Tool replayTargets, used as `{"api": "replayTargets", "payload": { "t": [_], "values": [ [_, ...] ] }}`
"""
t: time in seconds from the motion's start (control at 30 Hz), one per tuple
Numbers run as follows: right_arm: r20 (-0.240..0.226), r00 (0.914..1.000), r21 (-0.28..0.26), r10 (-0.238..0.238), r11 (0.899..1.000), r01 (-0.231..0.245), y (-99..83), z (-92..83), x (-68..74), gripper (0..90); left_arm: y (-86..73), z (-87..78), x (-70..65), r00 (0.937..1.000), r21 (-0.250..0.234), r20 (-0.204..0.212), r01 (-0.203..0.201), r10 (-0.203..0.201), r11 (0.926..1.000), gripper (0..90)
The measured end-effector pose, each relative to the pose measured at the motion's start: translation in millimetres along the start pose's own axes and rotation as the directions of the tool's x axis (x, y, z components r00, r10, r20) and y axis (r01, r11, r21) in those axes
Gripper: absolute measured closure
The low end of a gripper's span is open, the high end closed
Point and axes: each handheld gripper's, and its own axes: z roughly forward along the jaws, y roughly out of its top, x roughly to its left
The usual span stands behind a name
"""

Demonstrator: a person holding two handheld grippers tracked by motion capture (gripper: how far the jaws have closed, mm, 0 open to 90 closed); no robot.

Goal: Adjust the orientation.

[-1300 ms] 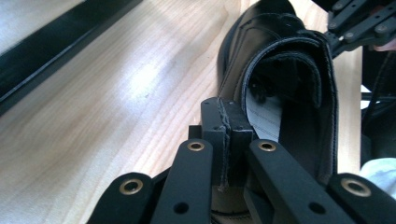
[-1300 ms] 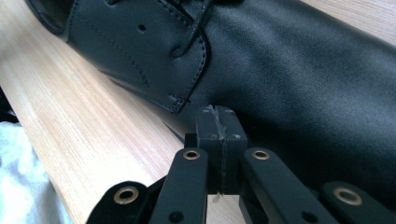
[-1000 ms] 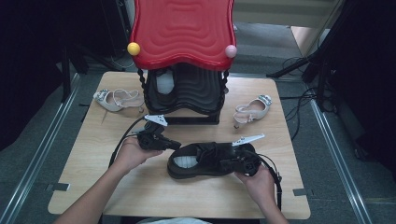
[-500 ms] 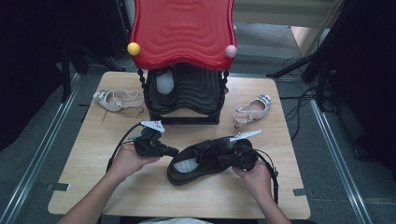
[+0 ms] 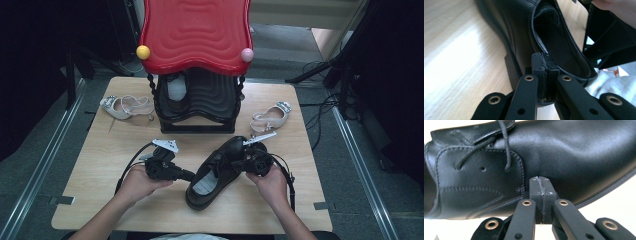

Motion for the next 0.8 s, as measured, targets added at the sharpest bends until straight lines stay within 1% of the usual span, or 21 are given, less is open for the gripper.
{"api": "replayTargets", "payload": {
  "t": [0.03, 0.1, 0.13, 0.17, 0.2, 0.23, 0.3, 0.33, 0.37, 0.4, 0.43, 0.47, 0.5, 0.53, 0.6, 0.63, 0.77, 0.8],
  "values": [
    [0.0, 1.0, 0.0, 0.0, 1.0, 0.0, 0.5, 0.0, -0.3, 90.0, 0.1, 1.2, -1.2, 1.0, 0.001, 0.004, -0.003, 0.003, 1.0, 90.0],
    [-0.002, 1.0, -0.005, 0.005, 1.0, -0.005, 1.1, -0.9, -2.0, 90.0, 1.3, 1.5, -0.7, 0.9997, 0.012, 0.011, -0.023, 0.023, 0.9997, 89.8],
    [-0.006, 0.9998, -0.012, 0.017, 1.0, -0.017, 0.8, -3.0, -3.3, 90.0, 1.8, 0.4, 0.3, 0.9999, -0.001, 0.002, -0.017, 0.017, 0.9999, 89.4],
    [-0.006, 0.9998, -0.012, 0.017, 1.0, -0.017, 0.8, -3.0, -3.3, 90.0, 1.8, 0.4, 0.3, 0.9999, -0.001, 0.002, -0.017, 0.017, 0.9999, 89.2],
    [-0.003, 0.9995, -0.044, 0.03, 0.999, -0.031, -1.5, -11.1, -5.1, 90.0, 4.2, -2.9, 5.0, 0.9999, -0.027, -0.001, -0.012, 0.012, 0.9996, 89.2],
    [-0.006, 0.9993, -0.052, 0.037, 0.998, -0.037, -2.7, -13.8, -5.1, 90.0, 5.2, -3.9, 6.4, 0.9998, -0.04, -0.017, -0.011, 0.011, 0.9991, 89.2],
    [-0.004, 0.9992, -0.064, 0.04, 0.997, -0.04, -7.1, -19.3, -4.0, 90.0, 7.6, -3.9, 11.7, 0.9994, -0.05, -0.033, -0.005, 0.004, 0.9987, 89.3],
    [-0.004, 0.9992, -0.064, 0.04, 0.997, -0.04, -7.1, -19.3, -4.0, 90.0, 7.6, -3.9, 11.7, 0.9994, -0.05, -0.033, -0.005, 0.004, 0.9987, 89.2],
    [-0.006, 0.9992, -0.063, 0.04, 0.997, -0.041, -14.0, -21.5, -1.4, 90.0, 10.3, -1.2, 17.3, 0.999, -0.052, -0.045, 0.001, -0.003, 0.9987, 89.2],
    [-0.007, 0.9992, -0.059, 0.04, 0.997, -0.041, -16.6, -21.6, -0.3, 90.0, 10.3, -1.2, 17.3, 0.999, -0.052, -0.045, 0.001, -0.003, 0.9987, 89.3],
    [-0.007, 0.9992, -0.059, 0.04, 0.997, -0.041, -16.6, -21.6, -0.3, 90.0, 11.8, 2.0, 20.0, 0.9983, -0.05, -0.059, 0.004, -0.007, 0.9987, 89.3],
    [-0.008, 0.999, -0.047, 0.044, 0.998, -0.044, -20.6, -21.0, 2.3, 90.0, 12.7, 4.6, 21.7, 0.9979, -0.047, -0.065, 0.002, -0.005, 0.9989, 89.0],
    [-0.007, 0.9993, -0.025, 0.036, 0.999, -0.037, -25.4, -18.4, 5.3, 90.0, 14.6, 11.0, 25.6, 0.9978, -0.031, -0.065, 0.006, -0.008, 0.9995, 88.5],
    [-0.007, 0.9993, -0.025, 0.036, 0.999, -0.037, -25.4, -18.4, 5.3, 90.0, 14.6, 11.0, 25.6, 0.9978, -0.031, -0.065, 0.006, -0.008, 0.9995, 88.3],
    [0.001, 0.9995, -0.003, 0.033, 0.999, -0.033, -29.3, -13.3, 10.5, 90.0, 15.9, 18.4, 26.9, 0.998, -0.015, -0.062, 0.007, -0.008, 0.9999, 88.4],
    [0.002, 0.9995, 0.0, 0.033, 0.999, -0.033, -29.1, -12.0, 11.1, 90.0, 16.9, 23.7, 25.6, 0.9982, 0.006, -0.06, -0.002, 0.002, 1.0, 88.4],
    [-0.002, 0.9993, 0.003, 0.039, 0.999, -0.039, -27.6, -7.0, 11.5, 90.0, 18.1, 25.7, 25.0, 0.9981, 0.008, -0.062, -0.002, 0.003, 1.0, 89.3],
    [-0.006, 0.9991, 0.003, 0.043, 0.999, -0.043, -27.4, -6.5, 11.0, 90.0, 17.1, 26.1, 25.5, 0.9987, 0.003, -0.05, 0.01, -0.01, 0.9999, 89.9]
  ]
}}
